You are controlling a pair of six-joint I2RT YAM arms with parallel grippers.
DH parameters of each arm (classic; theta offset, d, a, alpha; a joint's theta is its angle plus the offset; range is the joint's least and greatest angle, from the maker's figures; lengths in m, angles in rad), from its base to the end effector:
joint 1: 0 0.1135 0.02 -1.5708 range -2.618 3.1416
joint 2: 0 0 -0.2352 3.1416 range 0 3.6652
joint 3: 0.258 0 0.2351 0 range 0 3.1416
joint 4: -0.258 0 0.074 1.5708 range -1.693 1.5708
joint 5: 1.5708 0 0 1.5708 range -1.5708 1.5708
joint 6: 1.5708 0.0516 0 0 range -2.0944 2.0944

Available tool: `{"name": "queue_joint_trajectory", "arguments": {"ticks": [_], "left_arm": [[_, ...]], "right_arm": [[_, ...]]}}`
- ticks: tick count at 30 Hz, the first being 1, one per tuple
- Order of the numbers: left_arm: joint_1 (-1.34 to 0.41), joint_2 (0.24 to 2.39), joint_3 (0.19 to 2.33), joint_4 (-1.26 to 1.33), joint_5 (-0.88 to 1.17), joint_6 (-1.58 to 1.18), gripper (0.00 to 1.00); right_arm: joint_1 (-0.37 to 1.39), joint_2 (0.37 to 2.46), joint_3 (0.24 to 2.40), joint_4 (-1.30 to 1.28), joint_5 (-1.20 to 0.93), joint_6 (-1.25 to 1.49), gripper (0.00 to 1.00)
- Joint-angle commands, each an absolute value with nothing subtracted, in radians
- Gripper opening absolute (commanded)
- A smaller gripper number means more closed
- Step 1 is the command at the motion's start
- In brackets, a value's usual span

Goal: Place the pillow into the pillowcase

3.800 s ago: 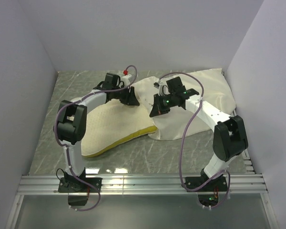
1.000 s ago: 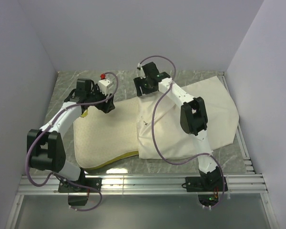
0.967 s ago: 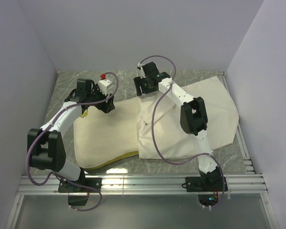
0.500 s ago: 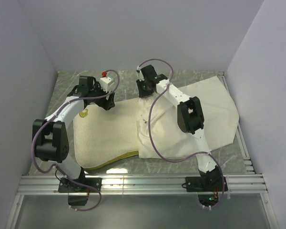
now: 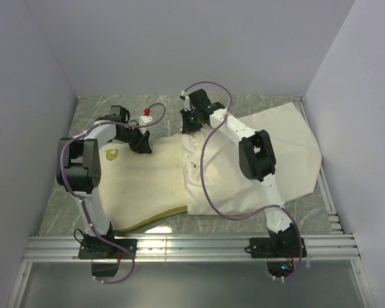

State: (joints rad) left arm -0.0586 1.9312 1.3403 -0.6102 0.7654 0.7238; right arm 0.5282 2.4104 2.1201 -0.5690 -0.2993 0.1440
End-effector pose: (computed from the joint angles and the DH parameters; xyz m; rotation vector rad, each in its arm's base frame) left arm 0.3626 -0.0571 0.1531 1.1018 2.1889 -0.7806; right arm 0.4333 0.2705 0.1696 -0.6114 2.4142 0.6586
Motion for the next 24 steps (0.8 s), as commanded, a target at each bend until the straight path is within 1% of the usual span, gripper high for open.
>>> {"name": "queue_joint_trajectory", "arguments": {"ticks": [1,2,3,7,12,18,21,23,24], "left_arm": [[-0.089,1.902,1.374,-0.635,0.905,0.804,0.08],[-0.098,1.866,1.374,-0.627,0.923,0.795,0.03],[-0.103,1.847,1.376,-0.612,0.948,0.787,0.00],[-0.155,1.767,1.425,-0.655,1.015,0.810,0.00],[-0.184,1.707,1.417,-0.606,1.057,0.743,0.00],[-0.199,1.620,1.333,-0.424,1.077,0.574,0.00],[-0.189,1.595,1.270,-0.390,1.030,0.546,0.00],[-0.111,1.589,1.203,-0.252,1.043,0.378,0.00],[-0.077,1.598,1.192,-0.233,1.055,0.321,0.00]], "right_arm": [[0.587,2.292,2.121,-0.532,-0.416,0.184,0.00],[0.600,2.290,2.135,-0.534,-0.422,0.187,0.00],[0.604,2.290,2.143,-0.537,-0.437,0.190,0.00],[0.630,2.301,2.203,-0.543,-0.472,0.219,0.00],[0.669,2.284,2.218,-0.516,-0.497,0.271,0.00],[0.701,2.250,2.214,-0.410,-0.548,0.397,0.00],[0.706,2.243,2.204,-0.321,-0.548,0.452,0.00],[0.707,2.262,2.227,-0.299,-0.540,0.454,0.00],[0.707,2.270,2.238,-0.293,-0.528,0.450,0.00]]}}
